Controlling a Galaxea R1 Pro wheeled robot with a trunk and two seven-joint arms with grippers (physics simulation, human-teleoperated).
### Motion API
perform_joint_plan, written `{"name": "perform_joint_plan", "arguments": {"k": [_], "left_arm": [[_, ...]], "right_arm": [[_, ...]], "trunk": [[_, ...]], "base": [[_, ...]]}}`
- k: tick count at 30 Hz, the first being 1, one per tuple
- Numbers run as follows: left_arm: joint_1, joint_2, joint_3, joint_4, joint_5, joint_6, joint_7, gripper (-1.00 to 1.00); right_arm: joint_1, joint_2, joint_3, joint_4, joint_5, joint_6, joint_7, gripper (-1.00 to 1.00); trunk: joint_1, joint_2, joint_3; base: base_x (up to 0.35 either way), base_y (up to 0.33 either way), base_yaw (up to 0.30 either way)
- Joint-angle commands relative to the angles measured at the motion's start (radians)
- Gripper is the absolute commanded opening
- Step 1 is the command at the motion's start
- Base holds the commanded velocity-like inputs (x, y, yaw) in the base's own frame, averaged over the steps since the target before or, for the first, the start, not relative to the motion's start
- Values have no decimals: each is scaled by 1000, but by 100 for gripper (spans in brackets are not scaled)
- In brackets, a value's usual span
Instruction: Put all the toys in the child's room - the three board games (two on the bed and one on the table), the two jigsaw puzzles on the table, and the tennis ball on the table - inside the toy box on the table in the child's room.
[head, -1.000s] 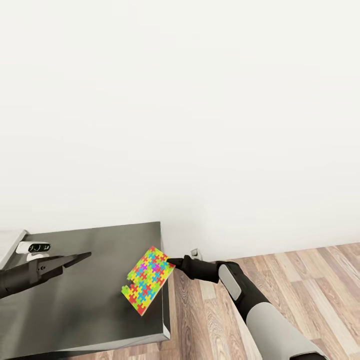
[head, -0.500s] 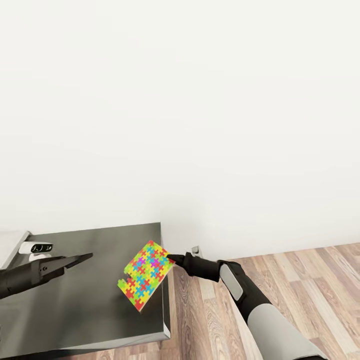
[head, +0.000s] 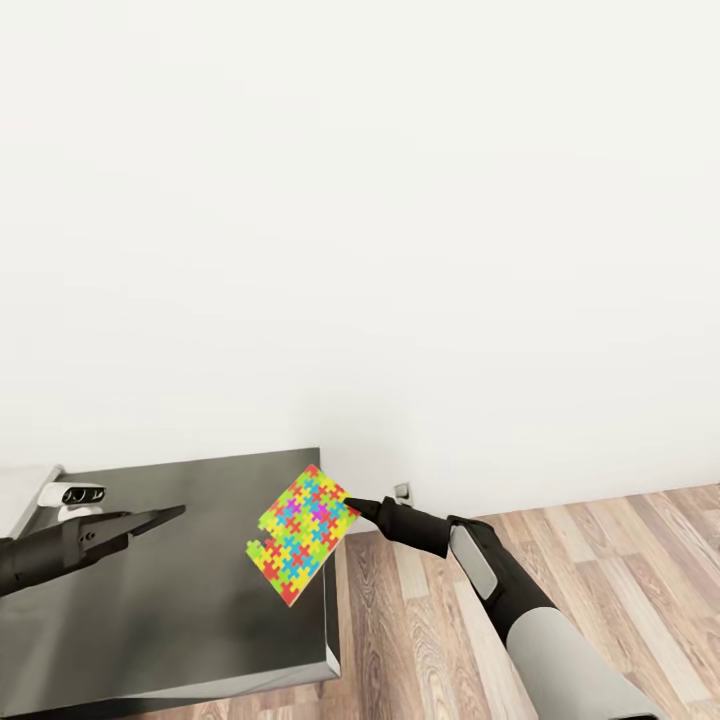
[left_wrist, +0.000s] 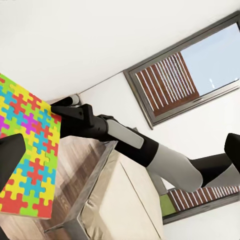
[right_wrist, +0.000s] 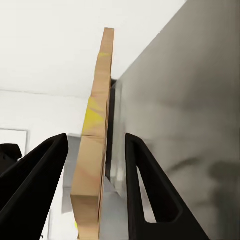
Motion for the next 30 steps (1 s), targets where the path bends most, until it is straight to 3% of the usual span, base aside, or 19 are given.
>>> {"name": "perform_joint_plan", "arguments": {"k": [1, 11, 30], "left_arm": [[-1, 0, 0, 0, -1, 11, -4, 100], [-1, 1, 0, 0, -3, 11, -4, 100], [-1, -1, -1, 0, -5, 9, -4, 100]], "right_arm": [[-1, 0, 1, 0, -6, 5, -1, -100], [-2, -3, 1, -1, -6, -28, 0, -100], [-7, -5, -5, -2, -6, -66, 2, -100]], "trunk": [[-4, 6, 2], [-42, 76, 35], [-115, 209, 123]], "base": [[0, 0, -12], [0, 0, 3], [0, 0, 72]]}}
